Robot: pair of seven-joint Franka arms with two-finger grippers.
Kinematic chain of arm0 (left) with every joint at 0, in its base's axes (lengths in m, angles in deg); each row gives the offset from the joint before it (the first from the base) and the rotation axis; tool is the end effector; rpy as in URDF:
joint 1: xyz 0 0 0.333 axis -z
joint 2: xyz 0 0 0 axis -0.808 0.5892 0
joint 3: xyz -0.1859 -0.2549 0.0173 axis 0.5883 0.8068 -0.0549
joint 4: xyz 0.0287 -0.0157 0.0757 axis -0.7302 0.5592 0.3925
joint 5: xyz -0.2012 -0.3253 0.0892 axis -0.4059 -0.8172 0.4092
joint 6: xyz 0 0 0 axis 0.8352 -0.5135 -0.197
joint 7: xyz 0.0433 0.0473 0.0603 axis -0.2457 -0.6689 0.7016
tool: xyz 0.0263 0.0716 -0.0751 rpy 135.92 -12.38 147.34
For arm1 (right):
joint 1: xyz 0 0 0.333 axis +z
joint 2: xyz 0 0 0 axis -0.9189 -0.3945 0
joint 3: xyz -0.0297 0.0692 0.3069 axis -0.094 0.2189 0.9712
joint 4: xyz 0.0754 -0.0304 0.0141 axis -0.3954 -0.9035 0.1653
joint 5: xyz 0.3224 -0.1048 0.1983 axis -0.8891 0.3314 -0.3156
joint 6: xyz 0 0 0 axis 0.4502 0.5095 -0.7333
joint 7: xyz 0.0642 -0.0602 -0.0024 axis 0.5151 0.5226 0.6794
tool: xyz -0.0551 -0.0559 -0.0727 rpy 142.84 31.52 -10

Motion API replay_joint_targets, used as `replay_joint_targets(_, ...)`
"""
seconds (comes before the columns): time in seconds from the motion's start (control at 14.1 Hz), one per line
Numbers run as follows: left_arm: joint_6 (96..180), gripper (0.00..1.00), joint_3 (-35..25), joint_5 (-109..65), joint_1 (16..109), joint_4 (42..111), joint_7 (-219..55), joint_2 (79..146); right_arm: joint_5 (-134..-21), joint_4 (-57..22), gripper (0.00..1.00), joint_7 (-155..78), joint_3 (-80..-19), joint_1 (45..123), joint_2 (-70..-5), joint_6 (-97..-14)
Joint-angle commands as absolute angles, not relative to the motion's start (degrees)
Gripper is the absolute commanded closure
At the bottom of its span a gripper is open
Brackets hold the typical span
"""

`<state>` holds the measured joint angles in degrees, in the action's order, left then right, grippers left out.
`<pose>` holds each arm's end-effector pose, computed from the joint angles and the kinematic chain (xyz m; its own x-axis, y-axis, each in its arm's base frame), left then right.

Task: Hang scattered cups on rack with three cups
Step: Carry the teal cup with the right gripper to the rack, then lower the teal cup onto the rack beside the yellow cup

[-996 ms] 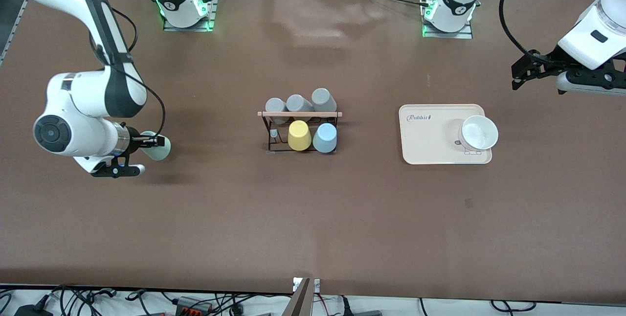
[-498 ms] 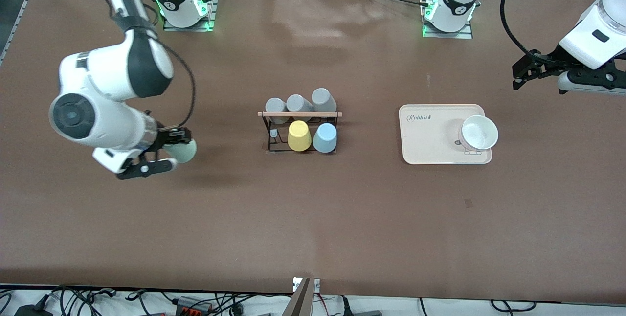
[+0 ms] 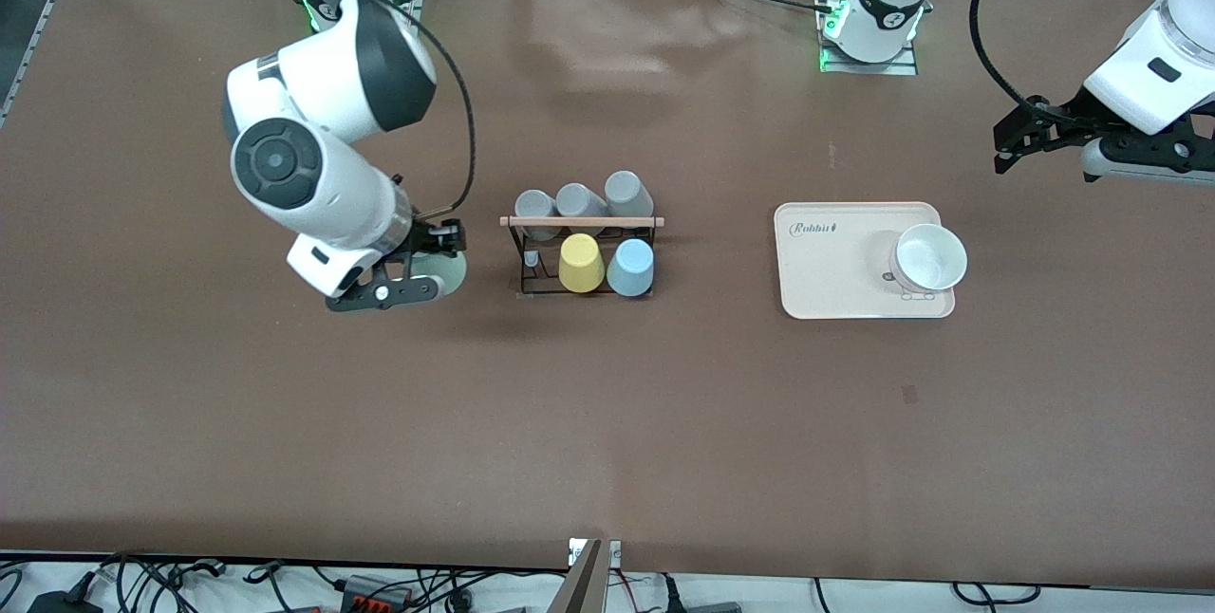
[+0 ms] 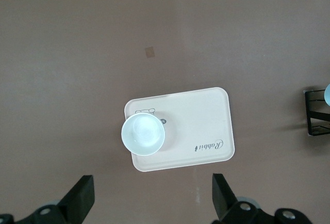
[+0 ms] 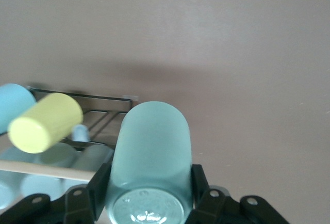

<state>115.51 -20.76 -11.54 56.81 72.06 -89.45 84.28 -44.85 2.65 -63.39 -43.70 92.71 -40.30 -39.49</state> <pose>0.5449 -0.0484 0.6142 0.9933 -0.1101 0.0343 -0.1092 -0.9936 -0.0282 0.6111 0.3078 0.4428 0.9887 0.0918 -0.1189 0.0881 -0.9955 -0.0356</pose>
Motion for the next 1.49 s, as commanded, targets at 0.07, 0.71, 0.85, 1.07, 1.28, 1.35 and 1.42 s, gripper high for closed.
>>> replay_joint_targets(0.07,114.4,0.0,-21.0,-12.1,56.6,71.3,-90.2,84.2,-45.7,7.4,0.77,-71.3,-43.7,96.2,-44.3,-39.4)
replay_joint_targets(0.71,114.4,0.0,-21.1,-12.1,56.6,71.3,-90.3,84.2,-45.8,7.5,0.77,-77.6,-43.7,100.2,-47.6,-42.0)
replay_joint_targets(0.85,114.4,0.0,-21.1,-12.1,56.6,71.3,-90.4,84.2,-46.5,7.5,0.77,-77.8,-43.7,100.3,-48.3,-42.0)
replay_joint_targets(1.07,114.4,0.0,-21.1,-12.1,56.6,71.3,-90.3,84.2,-48.0,7.4,0.77,-78.5,-43.7,100.3,-49.2,-42.1)
replay_joint_targets(1.28,114.4,0.0,-21.1,-12.1,56.6,71.3,-90.4,84.2,-48.0,7.4,0.77,-78.6,-43.7,100.3,-50.3,-42.3)
replay_joint_targets(1.35,114.4,0.0,-21.1,-12.1,56.6,71.3,-90.3,84.2,-48.0,7.4,0.77,-78.6,-43.7,100.3,-50.6,-42.4)
replay_joint_targets(1.42,114.4,0.0,-21.1,-12.1,56.5,71.3,-90.4,84.5,-48.0,7.4,0.77,-78.7,-43.7,100.4,-51.3,-42.4)
